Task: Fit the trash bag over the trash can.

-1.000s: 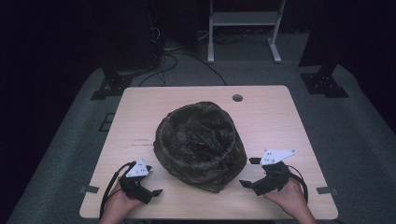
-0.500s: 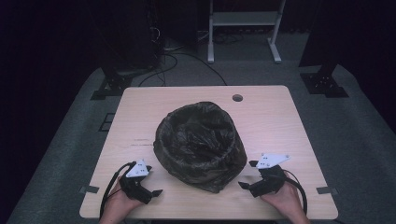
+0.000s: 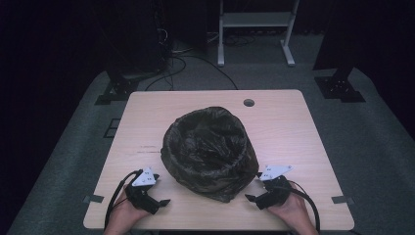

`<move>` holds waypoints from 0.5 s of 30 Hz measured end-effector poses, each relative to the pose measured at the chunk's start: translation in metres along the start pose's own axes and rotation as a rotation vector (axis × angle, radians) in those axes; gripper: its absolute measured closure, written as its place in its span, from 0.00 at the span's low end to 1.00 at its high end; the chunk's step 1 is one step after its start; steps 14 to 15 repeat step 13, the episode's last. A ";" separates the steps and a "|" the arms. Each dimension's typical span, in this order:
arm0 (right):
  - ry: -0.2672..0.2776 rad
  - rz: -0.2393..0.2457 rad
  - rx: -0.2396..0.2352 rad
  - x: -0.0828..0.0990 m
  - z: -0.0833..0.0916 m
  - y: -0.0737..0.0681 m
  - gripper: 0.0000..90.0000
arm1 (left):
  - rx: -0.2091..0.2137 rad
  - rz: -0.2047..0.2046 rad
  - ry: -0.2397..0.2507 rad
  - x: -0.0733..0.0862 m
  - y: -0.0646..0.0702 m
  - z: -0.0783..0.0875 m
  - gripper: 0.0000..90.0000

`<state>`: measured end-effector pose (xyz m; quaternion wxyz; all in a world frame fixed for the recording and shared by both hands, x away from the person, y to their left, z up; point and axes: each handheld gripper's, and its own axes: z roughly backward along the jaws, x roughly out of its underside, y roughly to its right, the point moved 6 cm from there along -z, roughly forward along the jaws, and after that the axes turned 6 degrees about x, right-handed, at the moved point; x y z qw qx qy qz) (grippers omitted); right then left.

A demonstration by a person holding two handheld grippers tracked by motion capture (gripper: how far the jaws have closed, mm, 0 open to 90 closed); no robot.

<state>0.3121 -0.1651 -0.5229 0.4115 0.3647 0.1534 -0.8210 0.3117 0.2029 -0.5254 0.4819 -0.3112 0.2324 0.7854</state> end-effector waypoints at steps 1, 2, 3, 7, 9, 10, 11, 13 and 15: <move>-0.005 0.002 -0.002 0.000 -0.001 -0.001 0.10 | 0.000 0.000 0.000 0.000 0.000 0.000 0.00; -0.009 0.008 -0.004 0.001 -0.002 -0.001 0.10 | 0.000 0.000 0.000 0.000 0.000 0.000 0.00; -0.015 0.010 0.001 0.001 -0.003 -0.001 0.10 | 0.000 0.000 0.000 0.000 0.000 0.000 0.00; -0.008 0.015 0.010 0.001 -0.004 -0.002 0.10 | 0.001 -0.001 0.000 0.000 0.000 0.000 0.00; -0.004 0.012 0.012 0.002 -0.004 -0.002 0.10 | 0.001 -0.001 0.000 0.000 0.000 0.000 0.00; -0.001 0.010 0.012 0.002 -0.004 -0.002 0.10 | 0.001 -0.001 0.000 0.000 0.000 0.000 0.00; 0.003 0.012 0.013 0.002 -0.004 -0.002 0.10 | 0.001 -0.001 0.000 0.000 0.000 0.000 0.00; 0.004 0.008 0.015 0.002 -0.004 -0.002 0.10 | 0.001 -0.002 0.000 0.000 0.000 0.000 0.00; 0.004 0.008 0.015 0.002 -0.004 -0.002 0.10 | 0.001 -0.002 0.000 0.000 0.000 0.000 0.00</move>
